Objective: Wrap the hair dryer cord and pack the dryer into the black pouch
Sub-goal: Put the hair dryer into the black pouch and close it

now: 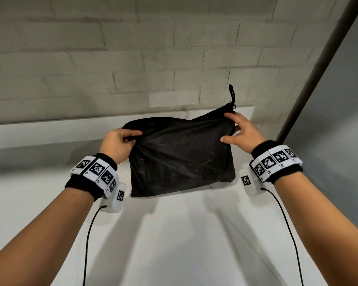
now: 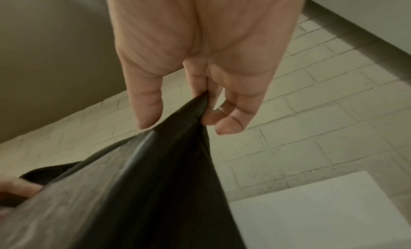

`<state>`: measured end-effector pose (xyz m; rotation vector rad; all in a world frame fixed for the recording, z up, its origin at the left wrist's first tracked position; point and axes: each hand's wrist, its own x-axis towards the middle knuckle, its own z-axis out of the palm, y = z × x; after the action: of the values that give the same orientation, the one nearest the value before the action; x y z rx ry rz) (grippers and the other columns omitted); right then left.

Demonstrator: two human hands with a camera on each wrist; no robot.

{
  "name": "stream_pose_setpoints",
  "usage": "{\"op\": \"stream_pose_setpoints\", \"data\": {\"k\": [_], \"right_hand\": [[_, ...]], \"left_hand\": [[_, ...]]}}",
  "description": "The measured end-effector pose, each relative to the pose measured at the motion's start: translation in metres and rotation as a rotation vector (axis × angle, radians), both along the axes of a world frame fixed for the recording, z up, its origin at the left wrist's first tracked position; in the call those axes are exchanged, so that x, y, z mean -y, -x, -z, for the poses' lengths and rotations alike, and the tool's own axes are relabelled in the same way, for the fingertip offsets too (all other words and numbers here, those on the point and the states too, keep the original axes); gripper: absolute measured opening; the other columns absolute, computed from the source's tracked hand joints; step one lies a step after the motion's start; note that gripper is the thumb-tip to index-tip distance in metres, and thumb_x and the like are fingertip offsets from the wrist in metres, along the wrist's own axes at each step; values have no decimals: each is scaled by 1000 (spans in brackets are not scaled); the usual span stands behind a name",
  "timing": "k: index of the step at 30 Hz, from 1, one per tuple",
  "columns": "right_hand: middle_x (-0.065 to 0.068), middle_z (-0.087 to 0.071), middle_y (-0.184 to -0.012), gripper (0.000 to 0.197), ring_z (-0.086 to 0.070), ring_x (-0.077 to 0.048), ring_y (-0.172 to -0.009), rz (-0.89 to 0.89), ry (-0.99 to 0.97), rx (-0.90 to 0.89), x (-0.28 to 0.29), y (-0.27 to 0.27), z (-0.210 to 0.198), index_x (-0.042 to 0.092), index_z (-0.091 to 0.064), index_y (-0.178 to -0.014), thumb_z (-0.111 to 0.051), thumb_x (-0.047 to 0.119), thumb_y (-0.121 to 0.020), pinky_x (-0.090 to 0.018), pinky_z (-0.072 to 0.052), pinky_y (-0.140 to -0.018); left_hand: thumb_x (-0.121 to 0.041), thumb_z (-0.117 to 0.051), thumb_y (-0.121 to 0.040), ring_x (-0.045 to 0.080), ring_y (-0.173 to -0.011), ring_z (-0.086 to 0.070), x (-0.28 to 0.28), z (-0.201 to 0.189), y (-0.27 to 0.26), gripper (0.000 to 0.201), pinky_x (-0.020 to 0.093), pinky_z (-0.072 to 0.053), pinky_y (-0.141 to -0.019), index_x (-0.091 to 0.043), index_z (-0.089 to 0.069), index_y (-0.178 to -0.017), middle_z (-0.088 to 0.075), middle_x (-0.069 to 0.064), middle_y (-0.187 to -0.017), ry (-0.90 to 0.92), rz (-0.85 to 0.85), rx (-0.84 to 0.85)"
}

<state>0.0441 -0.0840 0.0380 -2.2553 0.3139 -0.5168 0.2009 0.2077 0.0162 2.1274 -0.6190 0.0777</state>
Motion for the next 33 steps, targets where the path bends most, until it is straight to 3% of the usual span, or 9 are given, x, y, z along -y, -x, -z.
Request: {"op": "stream_pose_setpoints", "data": {"k": [3,5,9,14,16,19,24,28,33], "right_hand": [[-6,-36,-140,73,-47,-20,-92,12,75,-81,6,-10,-2,10,-35,-136,-71,6,-73,-22,-41,-77],[-8,-35,-142,73,-46,-21,-93,12,124,-140,13,-19,-3,11,-35,-137,-71,7,-74,-26,-38,-80],[-10,-32,-144,76,-47,-22,-95,-14,209,-231,29,-39,-4,11,-32,-138,-71,8,-73,-23,-36,-79],[-10,-26,-149,77,-42,-28,-124,-8,196,-326,45,-70,4,10,-30,-139,-70,8,-74,-11,-29,-83],[-10,-25,-149,76,-45,-29,-120,-12,206,-357,52,-82,9,10,-29,-139,-70,10,-75,-18,-31,-88],[-9,-25,-150,72,-49,-22,-93,-33,236,-405,65,-99,18,11,-28,-140,-67,14,-79,-23,-35,-84],[-5,-24,-150,69,-49,-23,-99,-59,293,-492,87,-126,30,15,-21,-143,-59,23,-86,-24,-35,-86],[-3,-19,-153,71,-40,-27,-127,-57,301,-533,98,-144,36,17,-17,-144,-57,26,-87,-29,-33,-101],[-4,-19,-152,74,-40,-30,-127,-42,319,-563,108,-163,44,16,-16,-144,-59,28,-85,-34,-33,-104]], "left_hand": [[6,-51,-86,26,-108,-58,10,-3,-11,35,12,-38,-91,-9,-66,-115,-60,13,-119,-16,-8,-4],[8,-46,-87,28,-116,-55,17,-4,-22,38,17,-36,-94,-9,-66,-114,-58,14,-126,-40,-13,-30],[10,-42,-86,27,-113,-57,30,-4,-49,43,15,-35,-88,-12,-67,-114,-60,12,-127,-128,-14,-47],[8,-44,-87,37,-109,-59,48,7,-80,38,27,-43,-88,-8,-67,-112,-64,18,-121,-123,-32,-166],[7,-49,-86,34,-108,-61,53,13,-94,33,21,-40,-85,-4,-69,-109,-66,18,-116,-117,-38,-181],[6,-51,-85,31,-107,-62,60,21,-110,29,16,-40,-81,-1,-69,-108,-67,19,-115,-125,-35,-211],[6,-50,-87,27,-95,-62,71,37,-138,32,1,-42,-56,-4,-67,-112,-62,18,-122,-119,-24,-274],[6,-50,-88,29,-112,-59,83,44,-150,36,16,-43,-83,-5,-61,-120,-57,17,-130,-72,-19,-311],[-6,-65,-82,29,-127,-47,96,53,-157,52,25,-37,-97,-9,-51,-131,-49,14,-138,-49,3,-354]]}}
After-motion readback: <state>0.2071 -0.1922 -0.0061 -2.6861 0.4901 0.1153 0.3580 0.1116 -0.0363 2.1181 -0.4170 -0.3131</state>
